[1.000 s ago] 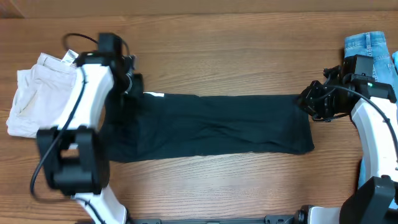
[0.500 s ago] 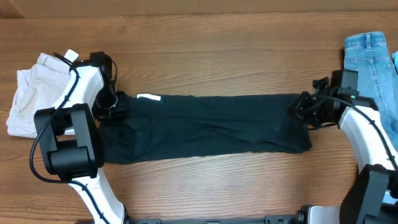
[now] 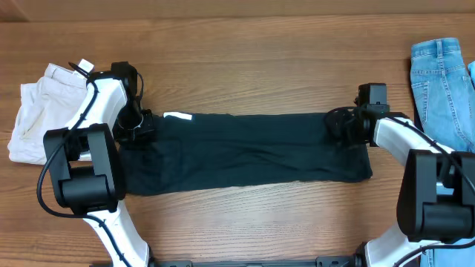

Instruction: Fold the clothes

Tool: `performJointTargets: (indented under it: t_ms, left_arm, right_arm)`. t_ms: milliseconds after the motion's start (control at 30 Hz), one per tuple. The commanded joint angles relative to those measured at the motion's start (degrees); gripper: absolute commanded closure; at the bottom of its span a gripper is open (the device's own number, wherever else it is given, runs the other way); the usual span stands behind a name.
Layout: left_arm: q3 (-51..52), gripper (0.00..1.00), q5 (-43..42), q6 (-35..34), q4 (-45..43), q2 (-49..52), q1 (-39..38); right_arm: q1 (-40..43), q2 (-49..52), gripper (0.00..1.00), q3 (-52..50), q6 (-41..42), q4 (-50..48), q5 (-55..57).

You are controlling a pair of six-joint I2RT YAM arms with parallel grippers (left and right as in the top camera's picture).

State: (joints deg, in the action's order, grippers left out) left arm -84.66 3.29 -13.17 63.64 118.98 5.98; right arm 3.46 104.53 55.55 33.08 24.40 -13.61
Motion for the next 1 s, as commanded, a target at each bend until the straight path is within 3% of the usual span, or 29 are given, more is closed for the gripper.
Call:
performJointTargets:
  t_ms: [0, 233, 433, 667, 800, 967]
  left_arm:
    - [-0.33, 0.95, -0.17, 0.31, 0.52, -0.70, -0.42]
    - [-0.33, 0.94, -0.11, 0.50, 1.22, -0.70, -0.33]
    - [-0.33, 0.95, 0.13, 0.96, 0.61, -0.70, -0.31]
    - [-2.51, 0.95, -3.96, 3.52, 0.35, -1.36, -0.33]
    - [-5.84, 0.84, -19.41, 8.07, -2.23, -5.29, -2.32]
    - [-5.75, 0.73, -18.62, 10.38, -3.93, -5.81, -6.60]
  right_arm:
    - [1.05, 7.69, 0.96, -0.39, 2.86, -3.39, 8.26]
    - [7.06, 18.60, 0.96, 8.00, 3.63, 0.46, 11.76]
    - [13.03, 18.91, 0.96, 12.76, 0.94, 3.23, 6.21]
    - [12.76, 18.91, 0.96, 13.00, -2.01, 3.39, 0.24]
    - [12.57, 18.91, 0.96, 13.00, -1.99, 3.82, -2.60]
    - [12.57, 18.91, 0.96, 13.00, -1.99, 4.63, -2.60]
